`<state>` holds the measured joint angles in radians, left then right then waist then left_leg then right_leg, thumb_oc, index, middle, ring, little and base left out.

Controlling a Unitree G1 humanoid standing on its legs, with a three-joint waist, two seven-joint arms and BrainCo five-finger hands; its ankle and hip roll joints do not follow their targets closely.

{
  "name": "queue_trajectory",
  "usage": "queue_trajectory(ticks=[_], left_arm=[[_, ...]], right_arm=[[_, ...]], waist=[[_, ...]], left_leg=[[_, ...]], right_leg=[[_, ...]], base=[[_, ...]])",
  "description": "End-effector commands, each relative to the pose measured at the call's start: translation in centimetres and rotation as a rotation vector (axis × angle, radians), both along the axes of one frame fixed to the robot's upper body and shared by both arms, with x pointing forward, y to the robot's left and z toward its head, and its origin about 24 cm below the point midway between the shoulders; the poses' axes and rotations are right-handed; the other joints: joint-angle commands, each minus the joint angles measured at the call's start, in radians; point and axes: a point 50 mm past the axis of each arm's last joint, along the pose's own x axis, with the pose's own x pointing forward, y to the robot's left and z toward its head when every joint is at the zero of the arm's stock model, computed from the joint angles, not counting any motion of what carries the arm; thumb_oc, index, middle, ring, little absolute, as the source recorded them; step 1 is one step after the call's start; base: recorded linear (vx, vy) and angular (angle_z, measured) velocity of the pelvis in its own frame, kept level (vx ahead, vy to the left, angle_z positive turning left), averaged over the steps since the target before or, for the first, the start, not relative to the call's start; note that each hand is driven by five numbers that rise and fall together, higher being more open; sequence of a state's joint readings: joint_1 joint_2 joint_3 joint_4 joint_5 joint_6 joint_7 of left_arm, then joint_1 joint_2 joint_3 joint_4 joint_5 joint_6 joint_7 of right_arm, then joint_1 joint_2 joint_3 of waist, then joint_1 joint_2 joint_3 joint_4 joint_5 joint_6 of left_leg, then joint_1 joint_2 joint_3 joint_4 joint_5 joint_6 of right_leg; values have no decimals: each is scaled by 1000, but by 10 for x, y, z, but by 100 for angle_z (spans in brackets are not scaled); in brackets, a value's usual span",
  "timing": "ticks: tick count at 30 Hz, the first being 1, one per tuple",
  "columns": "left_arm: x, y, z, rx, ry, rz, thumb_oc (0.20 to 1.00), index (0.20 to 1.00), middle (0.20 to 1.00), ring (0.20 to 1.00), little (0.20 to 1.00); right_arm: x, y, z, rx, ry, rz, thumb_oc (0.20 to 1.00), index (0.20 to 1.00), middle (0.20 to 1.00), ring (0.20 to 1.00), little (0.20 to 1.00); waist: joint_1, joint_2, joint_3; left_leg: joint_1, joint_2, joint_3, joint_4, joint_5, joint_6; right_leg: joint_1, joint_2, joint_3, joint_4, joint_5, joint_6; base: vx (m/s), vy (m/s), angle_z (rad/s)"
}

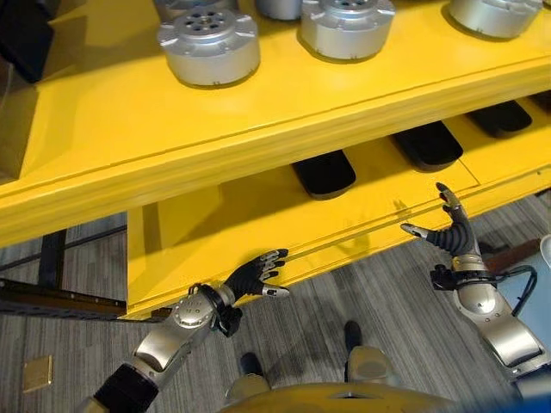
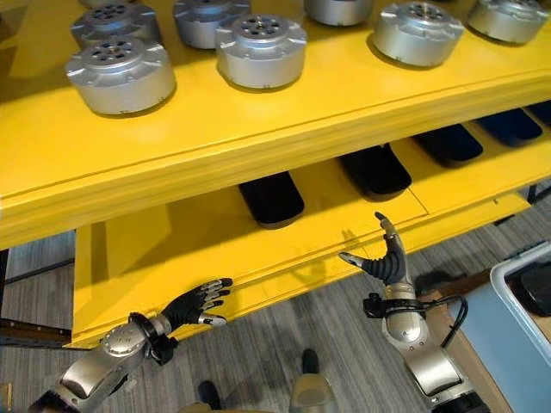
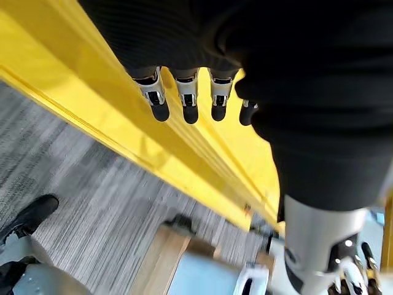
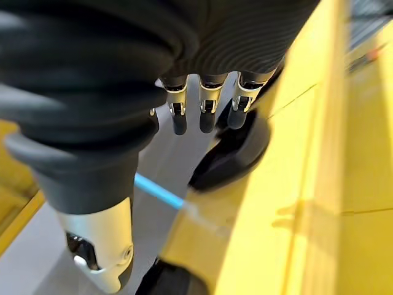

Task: Move parts from the plastic box to the shelf.

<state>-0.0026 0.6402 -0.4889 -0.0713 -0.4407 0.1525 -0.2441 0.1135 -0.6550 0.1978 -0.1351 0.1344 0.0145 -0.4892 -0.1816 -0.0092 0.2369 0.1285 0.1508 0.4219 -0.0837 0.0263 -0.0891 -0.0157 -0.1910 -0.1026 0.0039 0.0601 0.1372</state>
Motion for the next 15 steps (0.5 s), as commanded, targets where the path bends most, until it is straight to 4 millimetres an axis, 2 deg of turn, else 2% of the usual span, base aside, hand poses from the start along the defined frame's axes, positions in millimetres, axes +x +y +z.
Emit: queue_trajectory(ticks=[1,2,3,5,7,8,10,12,13,14,15], left_arm=[[3,-11,13,-38,-56,-87,1000,1000,1000,1000,1000],[4,-14,12,-20,-47,-102,1000,1000,1000,1000,1000],[4,-15,12,-23,-41,-98,1000,1000,1000,1000,1000],[3,-14,9,-27,-31,-67,1000,1000,1000,1000,1000],[0,-10,4,-2,-29,-50,1000,1000,1000,1000,1000],[-3,-7,1,9,-23,-59,1000,1000,1000,1000,1000],[-8,-1,-3,9,-5,-65,1000,1000,1000,1000,1000],[-10,2,-4,11,1,-49,1000,1000,1000,1000,1000],[-11,4,-4,13,2,-40,1000,1000,1000,1000,1000],[-9,6,-2,-14,4,5,1000,1000,1000,1000,1000],[-9,6,-1,-23,6,21,1000,1000,1000,1000,1000]], right_arm=[[2,2,29,28,-184,1,1000,1000,1000,1000,1000],[2,0,29,36,-191,-9,1000,1000,1000,1000,1000],[3,1,29,48,-189,-8,1000,1000,1000,1000,1000],[6,4,29,70,-186,7,1000,1000,1000,1000,1000],[9,7,28,71,-195,17,1000,1000,1000,1000,1000],[9,6,27,77,-196,7,1000,1000,1000,1000,1000],[7,1,22,118,-176,-33,1000,1000,1000,1000,1000],[4,-4,19,151,-159,-63,1000,1000,1000,1000,1000],[4,-7,20,152,-162,-75,1000,1000,1000,1000,1000],[8,-11,23,144,-179,-83,1000,1000,1000,1000,1000],[10,-11,24,142,-180,-87,1000,1000,1000,1000,1000]], waist=[[-21,-5,25],[-27,-4,28],[-27,-4,28],[-21,-4,30],[-14,-4,31],[-15,-2,28],[-14,2,20],[0,8,9],[8,6,4],[36,-5,-8],[46,-10,-13]], left_leg=[[-29,9,40,169,-139,89],[-19,-5,78,167,-148,96],[-9,-10,104,159,-152,98],[11,-16,147,135,-155,100],[31,-26,175,96,-151,105],[32,-27,181,80,-143,108],[21,-20,182,61,-124,124],[10,-1,185,57,-112,131],[4,5,189,58,-105,128],[-25,29,212,78,-73,100],[-43,42,225,90,-61,88]], right_leg=[[16,-129,-51,94,-19,94],[13,-162,-82,70,36,105],[5,-175,-112,65,58,110],[-19,-196,-169,68,117,119],[-64,-201,-187,119,157,125],[-74,-183,-180,166,135,125],[-82,-122,-167,288,45,108],[-77,-77,-203,395,-70,62],[-68,-60,-220,415,-109,48],[-12,-25,-269,357,-168,10],[21,-14,-292,315,-192,-1]], base=[[-76,333,-30],[-73,284,-39],[-78,246,-49],[-75,126,-107],[-106,91,-131],[-113,60,-92],[-66,8,-65],[-43,-85,-28],[-21,-276,-12],[0,-311,-21],[26,-400,-48]])
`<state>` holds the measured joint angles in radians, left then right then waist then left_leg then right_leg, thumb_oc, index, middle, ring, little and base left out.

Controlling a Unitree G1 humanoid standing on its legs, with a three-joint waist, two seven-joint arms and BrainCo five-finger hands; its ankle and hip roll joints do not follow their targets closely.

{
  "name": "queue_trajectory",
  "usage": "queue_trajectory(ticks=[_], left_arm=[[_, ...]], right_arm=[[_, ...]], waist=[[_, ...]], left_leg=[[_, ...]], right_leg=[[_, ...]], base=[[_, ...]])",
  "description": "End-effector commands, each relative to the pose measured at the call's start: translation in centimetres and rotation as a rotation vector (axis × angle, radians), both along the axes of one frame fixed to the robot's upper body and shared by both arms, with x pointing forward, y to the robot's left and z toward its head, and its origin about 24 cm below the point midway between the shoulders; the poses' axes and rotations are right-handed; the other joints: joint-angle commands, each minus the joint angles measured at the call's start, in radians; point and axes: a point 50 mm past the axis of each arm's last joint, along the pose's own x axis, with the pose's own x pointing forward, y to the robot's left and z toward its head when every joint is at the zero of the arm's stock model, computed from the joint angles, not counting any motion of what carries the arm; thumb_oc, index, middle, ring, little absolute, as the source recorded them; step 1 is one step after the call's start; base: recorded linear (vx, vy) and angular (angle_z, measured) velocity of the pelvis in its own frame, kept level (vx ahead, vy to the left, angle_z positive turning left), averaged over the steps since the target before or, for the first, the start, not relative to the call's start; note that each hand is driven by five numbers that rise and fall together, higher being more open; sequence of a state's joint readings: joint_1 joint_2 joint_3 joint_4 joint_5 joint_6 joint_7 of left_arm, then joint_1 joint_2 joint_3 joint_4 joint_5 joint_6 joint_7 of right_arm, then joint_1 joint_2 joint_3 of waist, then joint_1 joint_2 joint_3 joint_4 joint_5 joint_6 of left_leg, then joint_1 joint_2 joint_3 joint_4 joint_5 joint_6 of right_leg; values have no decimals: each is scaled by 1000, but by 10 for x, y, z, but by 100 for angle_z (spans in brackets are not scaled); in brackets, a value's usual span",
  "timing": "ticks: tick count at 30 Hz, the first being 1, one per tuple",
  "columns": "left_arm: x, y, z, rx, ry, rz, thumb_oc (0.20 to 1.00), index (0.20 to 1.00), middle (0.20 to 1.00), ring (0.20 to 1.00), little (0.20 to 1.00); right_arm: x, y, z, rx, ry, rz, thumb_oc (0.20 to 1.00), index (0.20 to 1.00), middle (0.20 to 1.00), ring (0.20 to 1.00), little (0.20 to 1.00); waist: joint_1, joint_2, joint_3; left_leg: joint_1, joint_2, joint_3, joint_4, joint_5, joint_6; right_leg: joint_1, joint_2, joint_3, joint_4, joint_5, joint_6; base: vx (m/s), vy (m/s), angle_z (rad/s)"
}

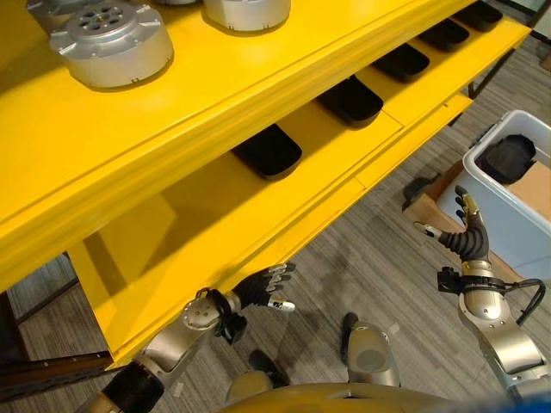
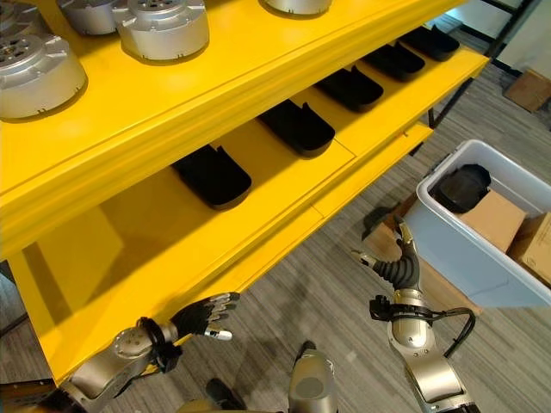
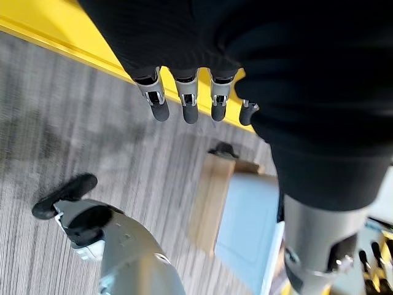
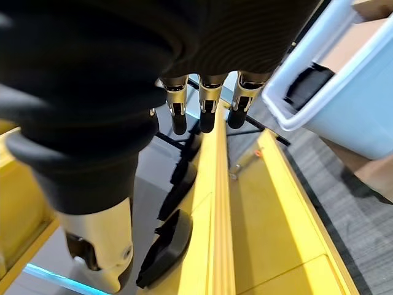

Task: Move parts from the plastic box to the shelf.

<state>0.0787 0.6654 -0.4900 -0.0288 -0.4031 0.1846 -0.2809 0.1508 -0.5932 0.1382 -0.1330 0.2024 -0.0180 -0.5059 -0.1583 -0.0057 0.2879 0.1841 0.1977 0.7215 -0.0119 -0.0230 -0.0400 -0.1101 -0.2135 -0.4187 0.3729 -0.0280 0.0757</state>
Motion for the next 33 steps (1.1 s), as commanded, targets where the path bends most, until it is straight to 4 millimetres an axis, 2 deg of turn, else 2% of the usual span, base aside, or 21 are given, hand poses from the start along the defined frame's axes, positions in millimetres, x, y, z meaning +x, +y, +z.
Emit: queue_trajectory(ticks=[1,2,3,5,8,11,16,18,19,20,21,22,23,24,26,27,28,29,30,33], left_arm=[[14,-11,25,-111,-129,30,1000,1000,1000,1000,1000],[14,-11,25,-117,-129,33,1000,1000,1000,1000,1000],[13,-14,27,-144,-143,44,1000,1000,1000,1000,1000],[14,-14,28,-189,-134,75,1000,1000,1000,1000,1000],[14,-14,29,-253,-135,128,1000,1000,1000,1000,1000],[15,-15,28,-296,-163,177,1000,1000,1000,1000,1000],[27,-25,31,-385,-210,288,1000,1000,1000,1000,1000],[35,-30,33,-424,-226,350,1000,1000,1000,1000,1000],[36,-32,33,-423,-230,359,1000,1000,1000,1000,1000],[37,-34,34,-419,-245,367,1000,1000,1000,1000,1000],[37,-34,34,-420,-248,375,1000,1000,1000,1000,1000],[39,-34,35,-422,-256,392,1000,1000,1000,1000,1000],[41,-33,36,-418,-250,393,1000,1000,1000,1000,1000],[42,-32,35,-412,-244,387,1000,1000,1000,1000,1000],[40,-34,32,-398,-226,345,1000,1000,1000,1000,1000],[38,-35,31,-388,-223,337,1000,1000,1000,1000,1000],[37,-33,29,-367,-230,347,1000,1000,1000,1000,1000],[32,-29,27,-361,-222,403,1000,1000,1000,1000,1000],[28,-22,23,-322,-222,423,1000,1000,1000,1000,1000],[24,-12,14,-260,-219,432,1000,1000,1000,1000,1000]], right_arm=[[19,-7,29,8,-156,-28,1000,1000,1000,1000,1000],[20,-7,30,5,-159,-35,1000,1000,1000,1000,1000],[23,-8,35,-21,-177,-63,1000,1000,1000,1000,1000],[23,-12,38,-35,-180,-79,1000,1000,1000,1000,1000],[18,-19,38,-79,-195,-126,1000,1000,1000,1000,1000],[12,-32,41,-132,-227,-207,1000,1000,1000,1000,1000],[7,-51,41,-158,-243,-299,1000,1000,1000,1000,1000],[9,-52,39,-152,-244,-297,1000,1000,1000,1000,1000],[11,-51,38,-148,-242,-290,1000,1000,1000,1000,1000],[16,-46,35,-134,-229,-262,1000,1000,1000,1000,1000],[18,-43,34,-132,-226,-246,1000,1000,1000,1000,1000],[22,-36,33,-117,-229,-221,1000,1000,1000,1000,1000],[21,-34,32,-85,-223,-219,1000,1000,1000,1000,1000],[21,-32,30,-66,-213,-217,1000,1000,1000,1000,1000],[17,-21,23,8,-186,-212,1000,1000,1000,1000,1000],[16,-17,21,18,-186,-212,1000,1000,1000,1000,1000],[15,-12,21,25,-188,-192,1000,1000,1000,1000,1000],[20,-1,18,62,-176,-136,1000,1000,1000,1000,1000],[24,4,18,85,-175,-108,1000,1000,1000,1000,1000],[27,10,22,105,-176,-61,1000,1000,1000,1000,1000]], waist=[[34,-19,-64],[40,-21,-62],[41,-22,-62],[35,-23,-62],[17,-27,-60],[-14,-33,-54],[-53,-33,-56],[-58,-37,-67],[-54,-36,-70],[-39,-32,-74],[-33,-31,-76],[-19,-22,-80],[-18,-17,-86],[-19,-12,-90],[-21,9,-93],[-18,12,-92],[-5,15,-88],[32,14,-82],[48,6,-84],[56,-15,-104]], left_leg=[[-118,19,-65,39,6,18],[-127,34,-63,49,18,7],[-135,72,-53,46,57,-20],[-135,85,-49,45,66,-29],[-129,106,-52,45,72,-35],[-118,146,-41,47,89,-52],[-86,220,-39,50,160,-99],[-81,225,-109,89,188,-121],[-90,209,-154,103,181,-120],[-122,145,-283,122,154,-104],[-134,112,-328,132,130,-91],[-150,29,-378,119,70,-43],[-145,-30,-380,95,12,-18],[-142,-56,-372,79,-6,-7],[-162,-111,-322,21,12,10],[-181,-133,-319,6,10,10],[-240,-152,-323,4,38,12],[-291,-177,-386,6,56,23],[-289,-177,-372,19,42,38],[-248,-176,-324,24,-7,70]], right_leg=[[156,24,-1,-112,-116,46],[176,32,-11,-143,-112,39],[205,57,-22,-210,-103,19],[206,71,-26,-222,-102,8],[195,92,-16,-216,-109,-8],[169,117,-5,-187,-133,-36],[128,147,10,-134,-167,-67],[127,166,56,-153,-159,-76],[130,173,85,-171,-150,-76],[140,190,165,-214,-128,-75],[144,192,194,-230,-120,-72],[142,193,242,-265,-83,-66],[150,188,259,-290,-68,-50],[154,188,264,-304,-61,-42],[174,204,264,-329,-55,-24],[204,209,270,-335,-79,-17],[223,224,284,-332,-91,-24],[247,244,326,-298,-135,-41],[268,254,322,-299,-149,-44],[281,265,303,-297,-163,-34]], base=[[30,-315,-89],[55,-513,-131],[43,-434,-106],[42,-324,-75],[65,-328,-70],[52,-334,-23],[70,-367,-20],[103,-327,-54],[148,-203,-83],[141,-129,-111],[116,-135,-134],[87,-94,-154],[91,-111,-165],[141,-93,-153],[250,-61,-81],[352,14,25],[408,90,48],[378,91,22],[336,94,-131],[240,86,-152]])
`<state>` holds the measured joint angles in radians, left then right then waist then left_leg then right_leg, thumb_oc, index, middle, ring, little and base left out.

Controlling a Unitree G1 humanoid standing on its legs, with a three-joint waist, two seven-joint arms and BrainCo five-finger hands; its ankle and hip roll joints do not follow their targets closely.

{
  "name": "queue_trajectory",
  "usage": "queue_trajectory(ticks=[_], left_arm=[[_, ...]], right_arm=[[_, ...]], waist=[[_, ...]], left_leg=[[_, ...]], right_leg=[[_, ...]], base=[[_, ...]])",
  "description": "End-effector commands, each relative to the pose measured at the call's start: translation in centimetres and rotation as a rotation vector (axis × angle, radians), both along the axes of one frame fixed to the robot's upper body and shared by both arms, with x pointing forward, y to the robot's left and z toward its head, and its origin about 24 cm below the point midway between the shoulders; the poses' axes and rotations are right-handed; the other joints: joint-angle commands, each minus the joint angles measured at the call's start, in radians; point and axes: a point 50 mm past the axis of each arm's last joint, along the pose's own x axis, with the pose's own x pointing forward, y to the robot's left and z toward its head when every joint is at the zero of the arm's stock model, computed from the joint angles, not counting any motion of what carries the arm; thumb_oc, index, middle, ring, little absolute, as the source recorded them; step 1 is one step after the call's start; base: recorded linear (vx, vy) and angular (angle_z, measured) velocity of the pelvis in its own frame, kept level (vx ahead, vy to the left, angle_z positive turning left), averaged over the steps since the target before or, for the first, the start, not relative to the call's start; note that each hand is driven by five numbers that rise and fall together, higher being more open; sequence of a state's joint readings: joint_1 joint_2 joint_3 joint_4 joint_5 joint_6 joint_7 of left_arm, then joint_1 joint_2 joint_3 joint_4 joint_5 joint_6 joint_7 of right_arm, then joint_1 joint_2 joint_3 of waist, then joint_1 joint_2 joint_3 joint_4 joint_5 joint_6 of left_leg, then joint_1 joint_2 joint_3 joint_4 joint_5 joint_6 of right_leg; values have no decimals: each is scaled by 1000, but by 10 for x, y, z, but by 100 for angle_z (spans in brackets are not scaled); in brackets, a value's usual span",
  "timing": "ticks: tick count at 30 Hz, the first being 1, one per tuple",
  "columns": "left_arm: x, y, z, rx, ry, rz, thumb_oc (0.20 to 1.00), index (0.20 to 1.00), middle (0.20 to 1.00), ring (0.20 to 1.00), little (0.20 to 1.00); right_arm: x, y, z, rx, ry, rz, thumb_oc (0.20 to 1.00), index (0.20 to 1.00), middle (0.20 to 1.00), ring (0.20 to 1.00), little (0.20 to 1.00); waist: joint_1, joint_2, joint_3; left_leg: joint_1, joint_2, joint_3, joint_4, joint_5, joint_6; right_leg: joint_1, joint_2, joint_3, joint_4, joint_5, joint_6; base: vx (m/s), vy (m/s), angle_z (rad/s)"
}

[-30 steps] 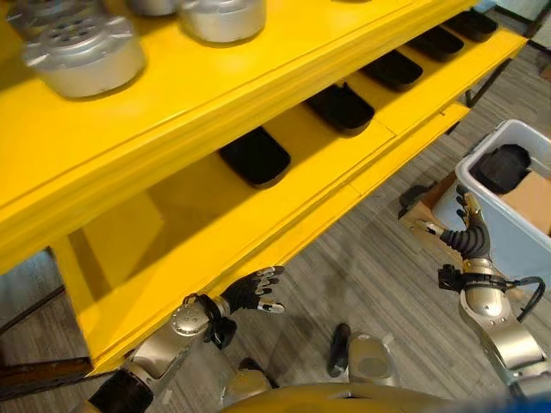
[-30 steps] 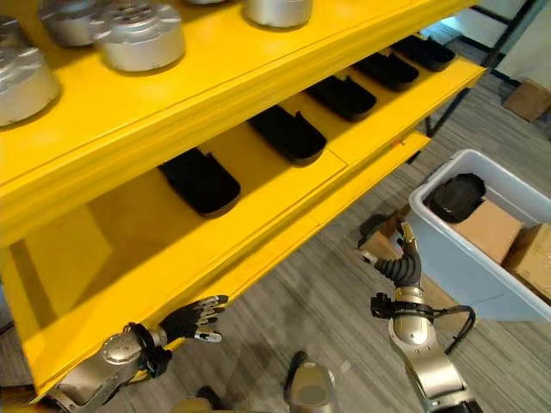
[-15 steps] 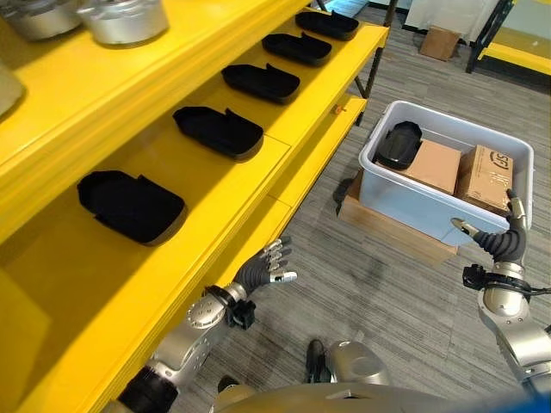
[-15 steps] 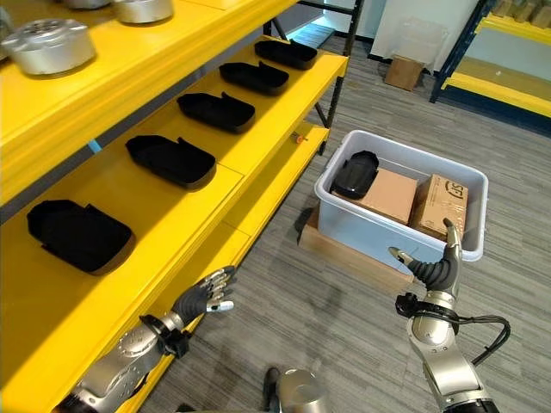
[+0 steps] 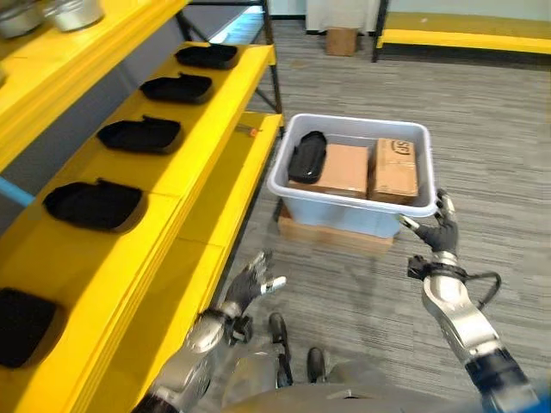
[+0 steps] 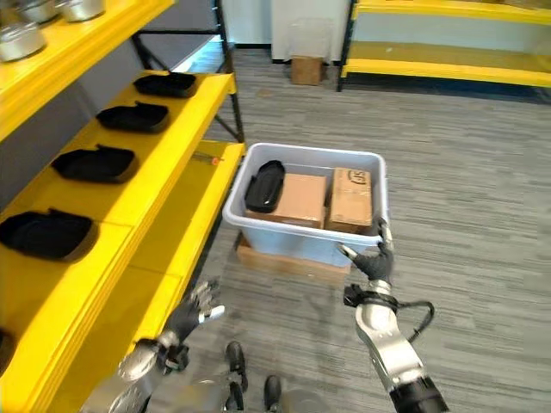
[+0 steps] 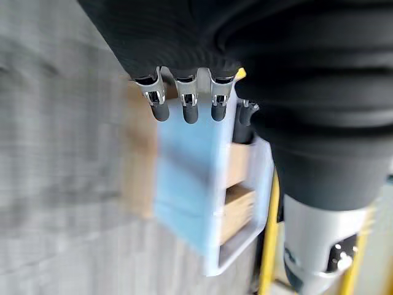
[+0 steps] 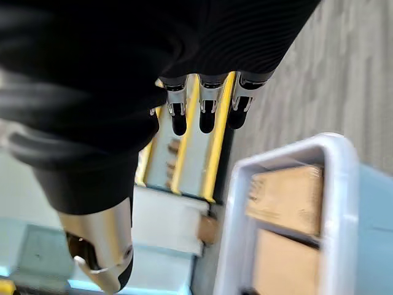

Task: Move parts from the plastic box to the shelf.

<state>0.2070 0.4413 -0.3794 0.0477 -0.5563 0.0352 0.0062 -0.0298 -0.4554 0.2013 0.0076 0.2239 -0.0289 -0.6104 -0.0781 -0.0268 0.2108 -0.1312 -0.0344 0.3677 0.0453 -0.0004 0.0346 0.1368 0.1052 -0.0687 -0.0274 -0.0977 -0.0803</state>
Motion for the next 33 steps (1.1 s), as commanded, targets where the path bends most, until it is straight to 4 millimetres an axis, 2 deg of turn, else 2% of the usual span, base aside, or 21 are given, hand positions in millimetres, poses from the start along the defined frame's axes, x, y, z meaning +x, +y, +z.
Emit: queue_trajectory(ticks=[1,4,8,9,10,12,14,15,16,18,19,20,23,25,26,27,28,29,33], left_arm=[[36,-8,31,25,-207,-51,1000,1000,1000,1000,1000],[36,-6,31,76,-211,-62,1000,1000,1000,1000,1000],[38,-4,28,108,-188,-62,1000,1000,1000,1000,1000],[38,-2,26,113,-169,-50,1000,1000,1000,1000,1000],[37,3,24,134,-149,-50,1000,1000,1000,1000,1000],[36,6,23,152,-138,-60,1000,1000,1000,1000,1000],[36,8,24,156,-128,-57,1000,1000,1000,1000,1000],[39,8,28,151,-136,-67,1000,1000,1000,1000,1000],[41,7,29,155,-143,-88,1000,1000,1000,1000,1000],[42,3,29,174,-150,-143,1000,1000,1000,1000,1000],[43,1,29,173,-150,-168,1000,1000,1000,1000,1000],[42,0,27,173,-140,-171,1000,1000,1000,1000,1000],[41,-3,27,167,-140,-182,1000,1000,1000,1000,1000],[38,-4,29,160,-143,-188,1000,1000,1000,1000,1000],[37,-2,29,158,-141,-174,1000,1000,1000,1000,1000],[35,-1,29,155,-136,-165,1000,1000,1000,1000,1000],[31,3,26,150,-120,-144,1000,1000,1000,1000,1000],[29,5,26,159,-120,-142,1000,1000,1000,1000,1000],[26,10,24,163,-112,-135,1000,1000,1000,1000,1000]], right_arm=[[-5,-16,27,-34,-115,1,1000,1000,1000,1000,1000],[-3,-14,28,-27,-121,8,1000,1000,1000,1000,1000],[1,-8,30,-32,-133,24,1000,1000,1000,1000,1000],[4,-6,32,-33,-138,26,1000,1000,1000,1000,1000],[9,0,33,-23,-146,32,1000,1000,1000,1000,1000],[11,4,32,-14,-151,26,1000,1000,1000,1000,1000],[14,6,32,-17,-168,20,1000,1000,1000,1000,1000],[14,4,36,-22,-195,8,1000,1000,1000,1000,1000],[12,0,37,-17,-203,-6,1000,1000,1000,1000,1000],[4,-8,37,-13,-202,-42,1000,1000,1000,1000,1000],[-3,-13,37,-17,-199,-54,1000,1000,1000,1000,1000],[-8,-16,35,-27,-182,-55,1000,1000,1000,1000,1000],[-17,-19,30,-26,-136,-48,1000,1000,1000,1000,1000],[-15,-17,25,-36,-114,-46,1000,1000,1000,1000,1000],[-11,-14,24,-32,-115,-33,1000,1000,1000,1000,1000],[-10,-13,24,-33,-117,-28,1000,1000,1000,1000,1000],[-7,-10,25,-41,-133,-21,1000,1000,1000,1000,1000],[-8,-9,26,-40,-134,-19,1000,1000,1000,1000,1000],[-6,-10,25,-32,-119,-20,1000,1000,1000,1000,1000]], waist=[[-22,4,-33],[-18,3,-40],[-14,-5,-52],[-8,-16,-56],[15,-22,-56],[24,-10,-53],[34,9,-44],[26,30,-22],[10,38,-14],[-40,44,-6],[-62,46,-9],[-78,48,-10],[-93,48,-11],[-76,51,-15],[-67,51,-13],[-63,53,-12],[-51,64,-14],[-49,63,-13],[-44,63,-11]], left_leg=[[73,52,35,-40,-35,-1],[87,48,44,-45,-49,11],[101,40,68,-48,-75,31],[116,23,75,-64,-87,49],[145,-7,62,-111,-103,85],[161,-6,43,-126,-100,85],[178,14,27,-126,-86,63],[188,44,0,-116,-53,42],[196,49,-26,-116,-53,34],[215,47,-63,-120,-67,35],[222,47,-66,-115,-77,35],[232,42,-58,-101,-89,36],[236,31,-17,-41,-118,34],[239,28,1,9,-163,33],[238,29,25,6,-152,36],[243,29,28,0,-151,37],[262,30,11,-11,-171,37],[260,30,9,-1,-178,39],[267,36,9,-2,-179,39]], right_leg=[[35,-55,-53,101,-95,125],[19,-64,-70,111,-94,132],[7,-47,-90,151,-100,139],[-21,-46,-101,225,-42,176],[-104,-54,-112,477,94,267],[-165,-94,-135,566,106,285],[-196,-157,-177,540,47,265],[-231,-172,-177,428,50,222],[-245,-173,-146,357,50,216],[-289,-170,-48,290,93,230],[-301,-168,-13,275,101,234],[-306,-181,-5,281,111,241],[-277,-198,-51,256,102,239],[-236,-218,-108,220,80,243],[-236,-226,-147,215,91,235],[-236,-226,-158,219,89,234],[-226,-216,-172,235,49,236],[-222,-210,-180,242,38,228],[-217,-192,-201,254,21,212]], base=[[153,74,3],[101,53,-6],[88,74,17],[149,146,-3],[145,121,-23],[130,17,-53],[106,-127,-40],[50,-232,9],[35,-251,-6],[85,-181,43],[125,-201,115],[129,-193,151],[97,-204,144],[44,-229,67],[-61,-170,62],[16,-159,28],[87,-140,0],[97,-165,-26],[34,-134,-2]])
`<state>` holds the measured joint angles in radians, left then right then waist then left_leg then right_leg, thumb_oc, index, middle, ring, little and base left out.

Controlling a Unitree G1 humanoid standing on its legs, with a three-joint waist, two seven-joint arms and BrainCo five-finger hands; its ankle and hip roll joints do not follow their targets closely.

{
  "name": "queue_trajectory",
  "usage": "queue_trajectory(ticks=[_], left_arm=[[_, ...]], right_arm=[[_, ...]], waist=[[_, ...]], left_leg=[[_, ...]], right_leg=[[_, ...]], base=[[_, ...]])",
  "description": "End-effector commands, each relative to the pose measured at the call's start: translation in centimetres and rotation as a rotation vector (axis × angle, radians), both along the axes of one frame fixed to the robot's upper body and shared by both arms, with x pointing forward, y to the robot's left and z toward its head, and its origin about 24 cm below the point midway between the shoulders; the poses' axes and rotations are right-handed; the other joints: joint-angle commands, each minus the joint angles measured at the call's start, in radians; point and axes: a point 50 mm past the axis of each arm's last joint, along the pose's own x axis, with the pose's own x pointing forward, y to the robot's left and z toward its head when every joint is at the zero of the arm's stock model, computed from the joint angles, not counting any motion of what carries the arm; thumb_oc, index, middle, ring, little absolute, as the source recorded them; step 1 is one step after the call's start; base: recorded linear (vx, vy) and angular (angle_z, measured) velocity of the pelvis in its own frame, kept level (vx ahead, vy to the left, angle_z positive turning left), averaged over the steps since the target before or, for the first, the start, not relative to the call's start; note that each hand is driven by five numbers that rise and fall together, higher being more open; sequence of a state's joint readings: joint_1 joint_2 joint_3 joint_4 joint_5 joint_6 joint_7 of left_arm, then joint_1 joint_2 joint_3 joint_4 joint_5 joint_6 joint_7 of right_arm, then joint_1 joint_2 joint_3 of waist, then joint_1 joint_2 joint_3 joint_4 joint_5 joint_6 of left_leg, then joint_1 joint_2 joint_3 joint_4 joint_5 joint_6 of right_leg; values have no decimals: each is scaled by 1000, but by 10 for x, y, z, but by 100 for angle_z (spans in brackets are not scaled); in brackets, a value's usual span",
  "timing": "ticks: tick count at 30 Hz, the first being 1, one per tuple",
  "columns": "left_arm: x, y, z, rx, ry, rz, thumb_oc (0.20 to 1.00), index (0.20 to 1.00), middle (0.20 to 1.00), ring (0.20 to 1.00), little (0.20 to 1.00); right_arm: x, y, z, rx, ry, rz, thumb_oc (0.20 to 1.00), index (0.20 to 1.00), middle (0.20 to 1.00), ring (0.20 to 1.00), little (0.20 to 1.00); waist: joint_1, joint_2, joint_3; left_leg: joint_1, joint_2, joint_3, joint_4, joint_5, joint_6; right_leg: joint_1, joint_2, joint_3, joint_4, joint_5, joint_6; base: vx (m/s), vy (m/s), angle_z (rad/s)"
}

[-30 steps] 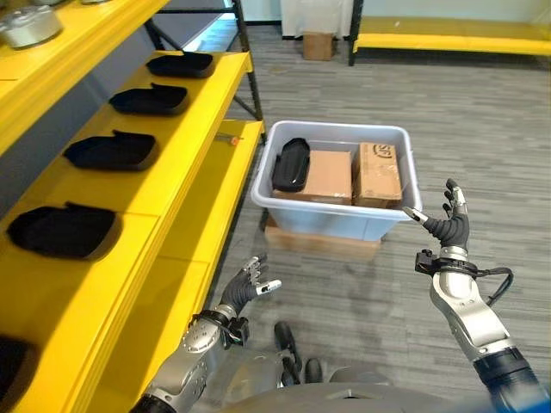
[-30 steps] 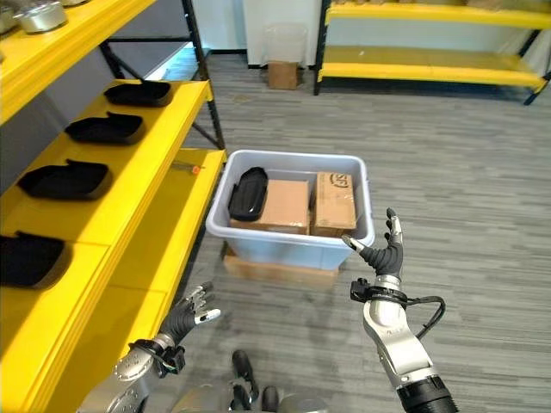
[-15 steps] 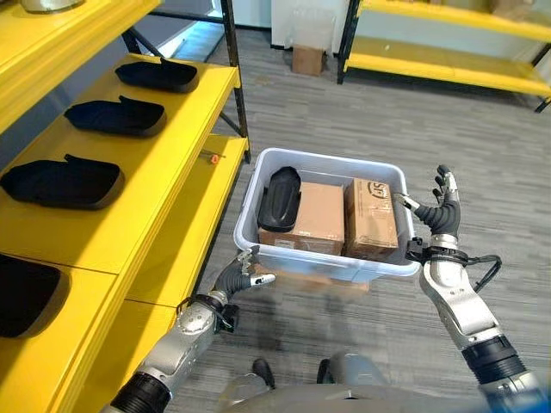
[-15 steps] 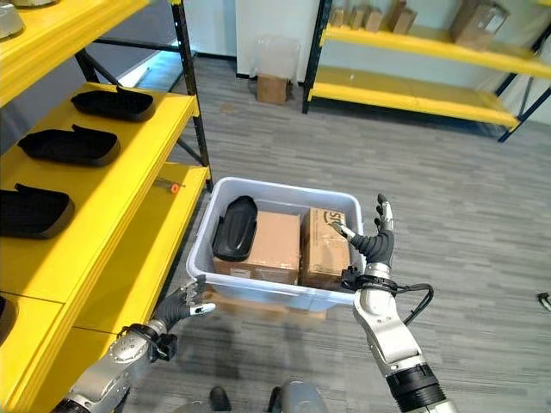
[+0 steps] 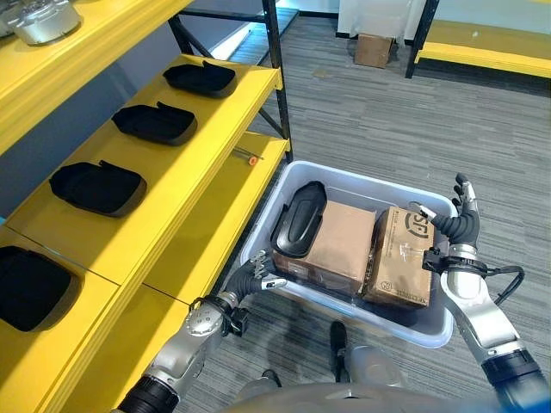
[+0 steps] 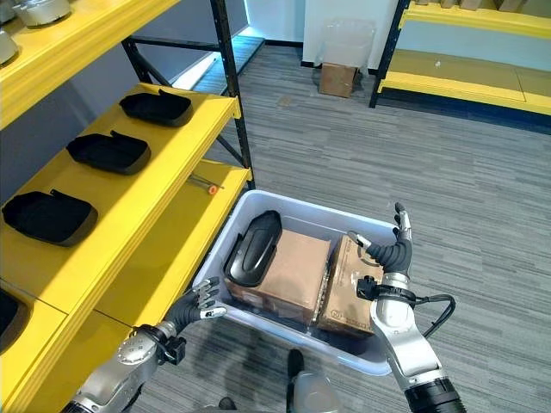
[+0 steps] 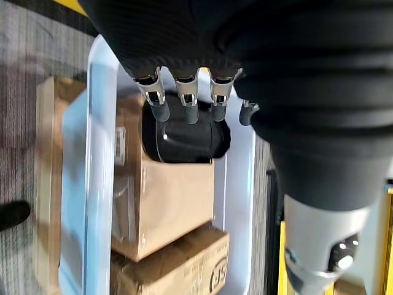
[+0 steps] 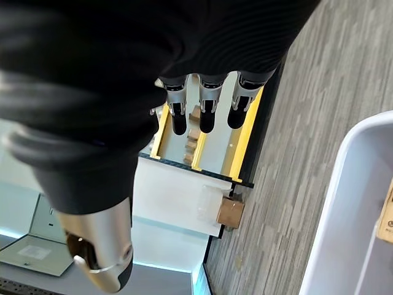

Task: Move parts from the plastic box to the shelf.

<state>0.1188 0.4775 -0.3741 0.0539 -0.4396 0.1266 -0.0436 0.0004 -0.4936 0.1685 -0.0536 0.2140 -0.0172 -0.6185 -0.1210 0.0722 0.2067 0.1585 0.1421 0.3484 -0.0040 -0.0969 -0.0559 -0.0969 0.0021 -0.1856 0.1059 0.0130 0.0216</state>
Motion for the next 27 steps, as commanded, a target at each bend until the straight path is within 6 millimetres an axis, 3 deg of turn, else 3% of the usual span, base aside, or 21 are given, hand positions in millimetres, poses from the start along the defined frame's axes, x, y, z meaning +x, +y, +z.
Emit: queue_trajectory(ticks=[1,9,10,11,12,13,15,16,17,18,21,23,25,27], left_arm=[[6,7,17,24,-97,-29,1000,1000,1000,1000,1000],[10,7,19,-1,-97,9,1000,1000,1000,1000,1000],[13,6,21,-7,-108,15,1000,1000,1000,1000,1000],[15,5,23,-16,-119,22,1000,1000,1000,1000,1000],[15,4,23,-20,-122,24,1000,1000,1000,1000,1000],[18,3,25,-23,-131,30,1000,1000,1000,1000,1000],[21,1,27,-29,-137,36,1000,1000,1000,1000,1000],[21,2,25,-36,-139,52,1000,1000,1000,1000,1000],[20,5,23,-34,-139,62,1000,1000,1000,1000,1000],[20,6,23,-35,-140,66,1000,1000,1000,1000,1000],[23,6,21,-51,-136,68,1000,1000,1000,1000,1000],[25,4,19,-51,-121,47,1000,1000,1000,1000,1000],[27,-3,18,-59,-106,23,1000,1000,1000,1000,1000],[26,-4,17,-46,-97,15,1000,1000,1000,1000,1000]], right_arm=[[0,0,12,12,-79,4,1000,1000,1000,1000,1000],[2,1,10,16,-51,34,1000,1000,1000,1000,1000],[2,-1,12,12,-59,35,1000,1000,1000,1000,1000],[2,0,13,4,-66,41,1000,1000,1000,1000,1000],[2,0,14,1,-68,43,1000,1000,1000,1000,1000],[4,1,15,-10,-72,54,1000,1000,1000,1000,1000],[5,1,17,-12,-69,67,1000,1000,1000,1000,1000],[6,4,19,-23,-64,104,1000,1000,1000,1000,1000],[7,5,20,-26,-61,127,1000,1000,1000,1000,1000],[7,5,19,-17,-54,142,1000,1000,1000,1000,1000],[8,1,16,17,-24,162,1000,1000,1000,1000,1000],[7,-2,11,31,0,147,1000,1000,1000,1000,1000],[6,-2,6,70,26,137,1000,1000,1000,1000,1000],[5,0,3,88,41,140,1000,1000,1000,1000,1000]], waist=[[-1,-35,-10],[-9,-31,-13],[-12,-39,-5],[-8,-47,6],[-7,-47,10],[-8,-50,19],[-19,-47,17],[-22,-39,13],[-19,-39,13],[-20,-41,18],[-17,-32,27],[-26,-23,29],[-29,-12,31],[-28,-4,29]], left_leg=[[-23,-137,28,46,-79,126],[-50,-128,16,118,-94,109],[-96,-95,24,223,-68,76],[-158,-73,18,306,-10,59],[-177,-67,9,329,6,51],[-203,-23,5,338,35,35],[-173,17,4,273,24,21],[-144,86,-39,91,138,-9],[-152,148,-100,20,244,-40],[-159,153,-126,17,253,-40],[-157,144,-151,15,219,-36],[-153,139,-134,35,202,-38],[-123,96,-123,17,143,-28],[-95,75,-109,-13,133,-28]], right_leg=[[28,-82,-86,109,-98,104],[84,-49,-62,78,-148,56],[97,-50,-56,68,-150,40],[99,-47,-50,57,-133,20],[103,-44,-43,54,-134,16],[110,-43,-29,58,-144,9],[118,-51,-21,71,-174,15],[109,-52,-1,85,-175,12],[108,-56,27,102,-187,7],[111,-66,38,119,-200,5],[105,-79,42,157,-221,2],[109,-87,35,167,-227,-1],[103,-112,28,168,-212,29],[100,-134,18,148,-189,52]], base=[[66,-165,18],[57,-98,0],[-59,-123,-5],[-65,-122,-5],[-50,-44,-6],[108,87,-18],[136,262,-45],[167,564,-56],[203,644,-48],[181,472,-38],[98,288,-65],[109,330,-57],[104,272,-24],[78,180,-29]])
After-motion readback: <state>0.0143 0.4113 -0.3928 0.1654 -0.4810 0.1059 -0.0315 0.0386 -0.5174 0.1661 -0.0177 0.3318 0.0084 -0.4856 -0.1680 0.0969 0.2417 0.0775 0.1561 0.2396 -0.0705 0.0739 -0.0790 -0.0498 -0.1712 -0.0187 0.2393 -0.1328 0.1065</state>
